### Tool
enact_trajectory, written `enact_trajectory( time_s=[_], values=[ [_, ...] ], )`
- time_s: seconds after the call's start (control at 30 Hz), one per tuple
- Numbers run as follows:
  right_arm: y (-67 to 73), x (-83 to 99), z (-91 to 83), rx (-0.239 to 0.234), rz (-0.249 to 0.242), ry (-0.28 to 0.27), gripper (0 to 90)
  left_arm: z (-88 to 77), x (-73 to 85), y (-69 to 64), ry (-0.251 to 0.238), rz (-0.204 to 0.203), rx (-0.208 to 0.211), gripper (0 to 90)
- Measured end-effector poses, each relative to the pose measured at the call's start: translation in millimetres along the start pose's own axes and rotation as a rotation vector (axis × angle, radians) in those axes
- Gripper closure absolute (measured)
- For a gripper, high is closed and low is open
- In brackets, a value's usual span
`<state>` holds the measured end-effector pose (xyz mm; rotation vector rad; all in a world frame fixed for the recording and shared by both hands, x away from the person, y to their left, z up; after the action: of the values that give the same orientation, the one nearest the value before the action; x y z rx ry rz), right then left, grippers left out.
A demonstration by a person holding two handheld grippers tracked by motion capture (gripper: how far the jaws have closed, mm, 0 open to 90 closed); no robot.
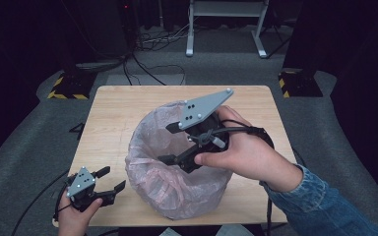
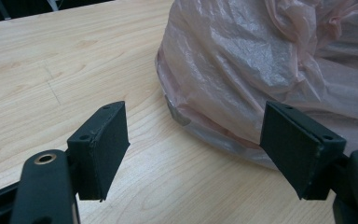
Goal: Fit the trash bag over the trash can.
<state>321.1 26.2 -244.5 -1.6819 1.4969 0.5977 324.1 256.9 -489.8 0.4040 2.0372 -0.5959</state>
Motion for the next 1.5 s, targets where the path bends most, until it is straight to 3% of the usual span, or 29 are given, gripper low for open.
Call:
enact_trajectory(
  time_s=[0.2,0.37,0.57,0.63,0.77,0.93,1.13,1.3,1.5],
  values=[
    [20.3,-12.0,-5.4,-0.037,-0.03,-0.067,26.3,0.5,0.4,0.0,0.0,-0.003,-0.001,23.5],
    [23.1,5.3,11.0,-0.037,-0.068,0.031,27.2,0.1,0.3,-0.1,0.001,0.002,0.0,23.5],
    [9.2,29.2,26.5,-0.015,-0.036,0.103,27.9,-0.4,-0.1,1.1,-0.001,0.0,-0.002,23.5],
    [6.8,35.8,29.5,-0.032,-0.021,0.15,29.0,-0.1,0.3,1.2,0.0,-0.001,-0.002,23.5],
    [0.7,36.5,32.6,0.005,-0.053,0.169,29.9,0.2,0.5,0.8,0.003,0.002,0.0,23.5],
    [5.8,43.4,45.0,-0.037,-0.126,0.268,31.1,0.4,0.5,0.4,0.003,-0.001,0.0,23.5],
    [17.2,48.3,63.0,-0.113,-0.183,0.331,31.9,-0.1,0.3,1.1,0.001,0.0,0.0,23.5],
    [14.3,51.6,70.5,-0.152,-0.085,0.323,30.1,0.7,0.5,1.2,0.002,0.001,0.0,23.5],
    [3.5,57.3,73.6,-0.117,-0.041,0.291,28.5,0.4,0.4,1.3,0.001,-0.002,0.0,23.5]
  ],
)
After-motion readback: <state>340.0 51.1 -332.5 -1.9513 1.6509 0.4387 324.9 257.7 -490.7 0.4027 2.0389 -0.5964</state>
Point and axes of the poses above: each handheld gripper's, and its own axes: z roughly forward along the jaws, x roughly out of its underside, y roughly to its left, the point moved 8 cm from there along z, roughly forward along the jaws, and after that the axes turned 13 degrees about -z, right-handed, at the moved point
